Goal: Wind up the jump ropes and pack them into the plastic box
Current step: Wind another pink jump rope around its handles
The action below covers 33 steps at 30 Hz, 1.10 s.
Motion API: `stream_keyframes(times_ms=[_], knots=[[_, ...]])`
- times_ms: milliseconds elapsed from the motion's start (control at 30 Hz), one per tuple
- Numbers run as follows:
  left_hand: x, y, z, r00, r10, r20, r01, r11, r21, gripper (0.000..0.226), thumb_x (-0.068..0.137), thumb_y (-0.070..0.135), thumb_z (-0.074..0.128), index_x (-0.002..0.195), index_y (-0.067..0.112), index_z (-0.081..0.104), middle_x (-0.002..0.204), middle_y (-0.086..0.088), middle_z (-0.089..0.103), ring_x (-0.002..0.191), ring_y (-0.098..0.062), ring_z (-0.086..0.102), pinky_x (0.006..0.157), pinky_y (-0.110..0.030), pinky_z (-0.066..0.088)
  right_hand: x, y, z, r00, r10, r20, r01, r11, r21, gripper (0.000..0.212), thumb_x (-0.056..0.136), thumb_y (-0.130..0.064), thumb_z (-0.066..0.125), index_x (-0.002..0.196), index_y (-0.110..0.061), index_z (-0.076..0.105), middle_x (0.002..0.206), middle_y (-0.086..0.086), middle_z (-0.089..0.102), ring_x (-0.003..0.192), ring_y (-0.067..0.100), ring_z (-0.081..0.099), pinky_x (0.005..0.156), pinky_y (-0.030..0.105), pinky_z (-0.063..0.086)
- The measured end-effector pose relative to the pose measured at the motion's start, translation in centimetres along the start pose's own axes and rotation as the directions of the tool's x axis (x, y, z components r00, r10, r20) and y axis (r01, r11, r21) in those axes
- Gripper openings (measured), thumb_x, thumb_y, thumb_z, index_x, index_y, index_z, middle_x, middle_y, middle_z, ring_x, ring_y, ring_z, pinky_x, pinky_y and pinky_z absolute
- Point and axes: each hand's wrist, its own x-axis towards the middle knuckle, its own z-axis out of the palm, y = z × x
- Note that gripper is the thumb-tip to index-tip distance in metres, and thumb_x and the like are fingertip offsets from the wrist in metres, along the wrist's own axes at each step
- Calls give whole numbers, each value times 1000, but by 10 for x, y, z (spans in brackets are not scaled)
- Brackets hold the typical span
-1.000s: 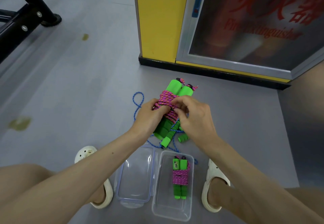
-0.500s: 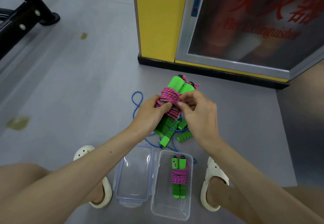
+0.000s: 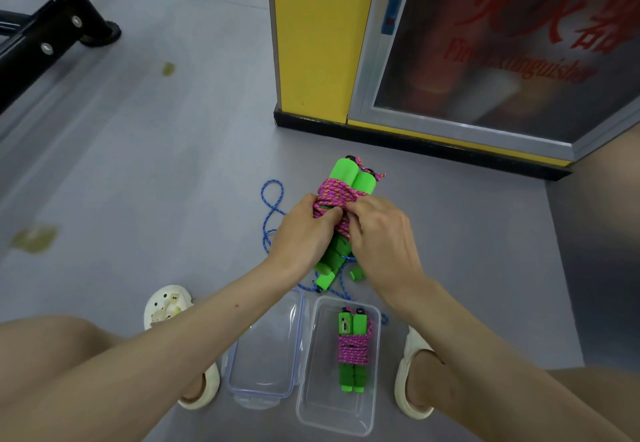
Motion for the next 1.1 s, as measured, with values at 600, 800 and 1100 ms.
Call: stream_keyframes(times_ms=[600, 800, 1100], knots=[[-7, -4, 13, 998, -41, 56, 38, 997, 69, 26, 91, 35, 45, 103, 13, 52, 91, -4, 63, 90, -25, 59, 82, -39, 46, -8, 3, 3, 990, -134, -46, 119, 963, -240, 34, 55, 5, 82, 79, -6, 61, 66, 7, 59, 56, 25, 54, 41, 26, 32], [-4, 6, 12, 990, -91, 104, 86, 995, 45, 26, 92, 32, 48, 109, 13, 54, 100, -5, 63, 96, -22, 58, 85, -37, 46, -6, 0, 2, 972, -72, -225, 48, 993, -108, 28, 65, 7, 55, 85, -12, 52, 67, 3, 55, 60, 25, 51, 71, 29, 26], [0, 10, 2, 980, -139, 145, 125, 987, 99, 25, 88, 28, 51, 99, 7, 59, 96, -13, 68, 94, -29, 64, 87, -44, 50, -1, 4, -1, 998, -42, 37, 36, 988, 149, 35, 66, 18, 54, 88, -9, 48, 77, 5, 53, 69, 19, 41, 62, 31, 30]])
